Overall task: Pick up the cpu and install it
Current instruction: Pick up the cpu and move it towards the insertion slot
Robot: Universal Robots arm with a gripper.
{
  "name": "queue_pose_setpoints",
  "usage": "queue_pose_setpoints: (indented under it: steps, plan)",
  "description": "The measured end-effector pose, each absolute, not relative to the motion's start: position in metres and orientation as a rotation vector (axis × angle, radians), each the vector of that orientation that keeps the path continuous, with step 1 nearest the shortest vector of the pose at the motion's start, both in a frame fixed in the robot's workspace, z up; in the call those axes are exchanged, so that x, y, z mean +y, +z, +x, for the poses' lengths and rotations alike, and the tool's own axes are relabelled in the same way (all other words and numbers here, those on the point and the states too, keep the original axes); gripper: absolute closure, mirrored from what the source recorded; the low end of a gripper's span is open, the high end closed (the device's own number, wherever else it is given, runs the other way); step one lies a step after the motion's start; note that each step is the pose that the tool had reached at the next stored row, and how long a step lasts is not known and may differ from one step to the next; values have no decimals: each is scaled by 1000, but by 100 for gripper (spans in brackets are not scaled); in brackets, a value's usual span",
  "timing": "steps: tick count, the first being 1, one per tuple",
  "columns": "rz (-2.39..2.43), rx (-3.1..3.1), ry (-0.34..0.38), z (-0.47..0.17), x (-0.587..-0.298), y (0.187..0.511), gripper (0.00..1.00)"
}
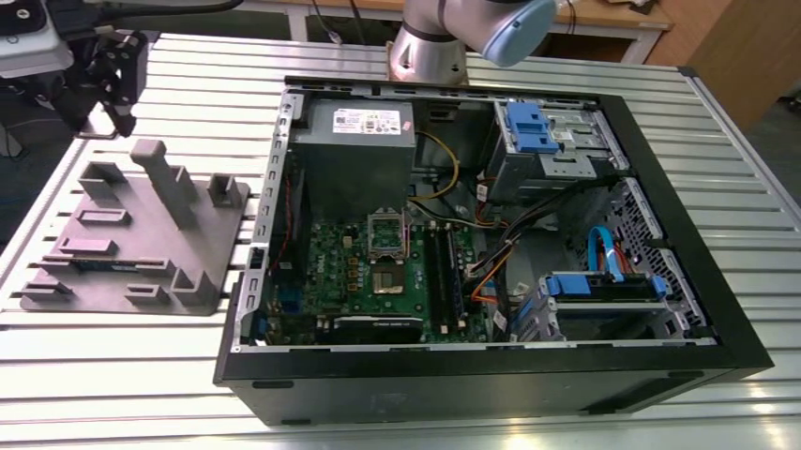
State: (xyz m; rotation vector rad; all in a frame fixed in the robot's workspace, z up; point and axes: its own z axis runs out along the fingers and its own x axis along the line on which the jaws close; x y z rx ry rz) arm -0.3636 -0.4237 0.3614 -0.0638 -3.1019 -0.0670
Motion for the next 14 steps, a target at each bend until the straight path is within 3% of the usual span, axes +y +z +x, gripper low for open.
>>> queue_pose_setpoints:
  steps: [14]
  plan:
    - [-64, -3102, -67, -350, -424, 361, 53]
